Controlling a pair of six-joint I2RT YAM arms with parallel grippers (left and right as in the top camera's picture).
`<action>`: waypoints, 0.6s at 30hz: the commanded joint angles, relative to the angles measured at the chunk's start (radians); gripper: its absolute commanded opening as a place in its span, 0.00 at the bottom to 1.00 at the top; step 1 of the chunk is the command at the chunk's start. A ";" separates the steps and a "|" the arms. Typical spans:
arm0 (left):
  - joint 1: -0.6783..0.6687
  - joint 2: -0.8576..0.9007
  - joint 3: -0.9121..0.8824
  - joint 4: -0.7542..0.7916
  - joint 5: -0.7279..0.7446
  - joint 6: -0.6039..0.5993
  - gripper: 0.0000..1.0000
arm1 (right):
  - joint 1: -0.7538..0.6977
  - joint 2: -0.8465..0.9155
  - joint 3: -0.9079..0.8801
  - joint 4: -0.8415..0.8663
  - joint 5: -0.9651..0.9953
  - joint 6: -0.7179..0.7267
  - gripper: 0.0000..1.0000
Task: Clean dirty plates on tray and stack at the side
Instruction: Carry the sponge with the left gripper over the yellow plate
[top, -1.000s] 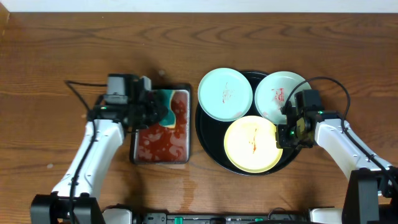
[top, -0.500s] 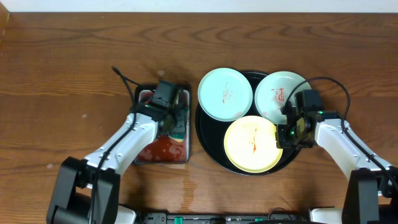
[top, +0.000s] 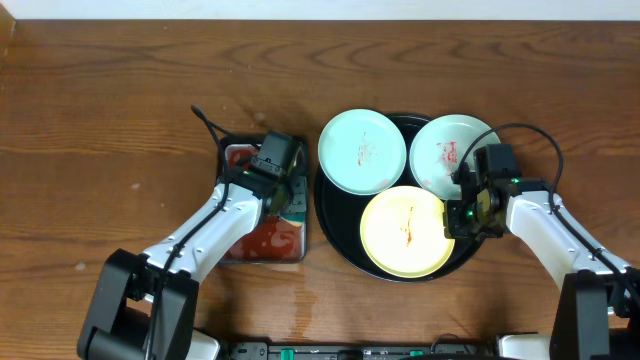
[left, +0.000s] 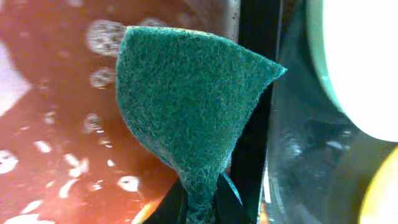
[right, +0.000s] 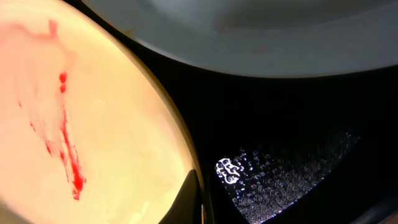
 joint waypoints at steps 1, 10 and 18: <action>-0.008 -0.005 0.002 0.018 0.080 -0.008 0.08 | 0.000 0.004 0.012 0.002 0.010 -0.006 0.01; -0.006 -0.012 0.006 0.021 0.057 -0.008 0.08 | 0.000 0.004 0.012 0.002 0.010 -0.006 0.01; -0.006 -0.127 0.044 0.007 -0.026 -0.008 0.07 | 0.000 0.004 0.011 0.002 0.010 -0.006 0.01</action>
